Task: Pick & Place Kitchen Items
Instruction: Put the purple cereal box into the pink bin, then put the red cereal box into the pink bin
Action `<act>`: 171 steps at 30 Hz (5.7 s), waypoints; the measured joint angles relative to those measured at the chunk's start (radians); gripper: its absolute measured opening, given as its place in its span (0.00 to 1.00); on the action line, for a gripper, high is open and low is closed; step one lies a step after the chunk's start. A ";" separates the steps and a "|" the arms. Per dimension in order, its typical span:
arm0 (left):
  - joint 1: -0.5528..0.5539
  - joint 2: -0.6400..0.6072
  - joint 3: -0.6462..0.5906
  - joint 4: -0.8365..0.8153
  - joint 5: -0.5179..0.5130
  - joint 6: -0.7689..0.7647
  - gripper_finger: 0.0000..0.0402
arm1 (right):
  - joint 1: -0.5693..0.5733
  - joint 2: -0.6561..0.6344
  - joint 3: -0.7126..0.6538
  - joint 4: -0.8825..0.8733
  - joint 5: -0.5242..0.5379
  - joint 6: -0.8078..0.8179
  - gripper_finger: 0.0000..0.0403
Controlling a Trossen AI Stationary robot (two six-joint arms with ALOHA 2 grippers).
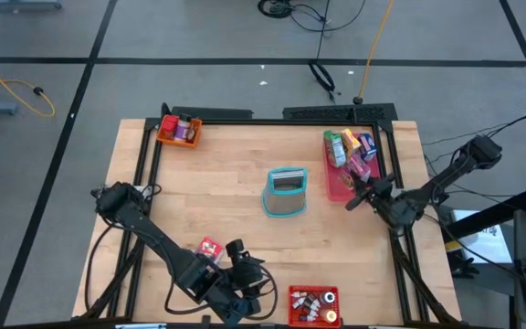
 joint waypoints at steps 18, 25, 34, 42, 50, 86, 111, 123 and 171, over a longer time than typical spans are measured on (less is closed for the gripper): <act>0.029 0.000 0.000 0.006 -0.009 0.003 0.57 | -0.242 0.042 -0.003 -0.059 -0.002 0.087 0.07; 0.035 0.000 0.000 0.007 -0.009 -0.001 0.57 | -0.293 0.085 -0.004 -0.144 -0.003 0.177 0.07; 0.035 0.000 0.000 0.019 -0.009 0.011 0.57 | -0.350 0.152 -0.004 -0.341 -0.075 0.433 0.07; 0.035 0.000 0.000 0.019 -0.009 0.012 0.57 | -0.408 0.182 -0.004 -0.366 -0.153 0.493 0.08; 0.035 0.000 0.000 0.023 -0.009 0.012 0.57 | -0.497 0.182 -0.004 -0.438 -0.320 0.541 0.19; 0.031 -0.001 0.001 0.023 0.017 0.006 0.57 | -0.521 0.051 0.097 -0.256 -0.391 0.041 0.52; -0.036 -0.001 0.001 -0.422 0.100 -0.564 0.57 | -0.116 -0.056 0.184 0.043 -0.475 -0.198 0.52; -0.036 -0.001 0.001 -0.620 0.346 -0.757 0.57 | 0.069 -0.055 0.184 0.081 -0.604 -0.193 0.52; 0.015 -0.006 -0.253 -0.678 0.550 -0.846 0.86 | 0.096 -0.055 0.184 0.106 -0.607 -0.188 0.52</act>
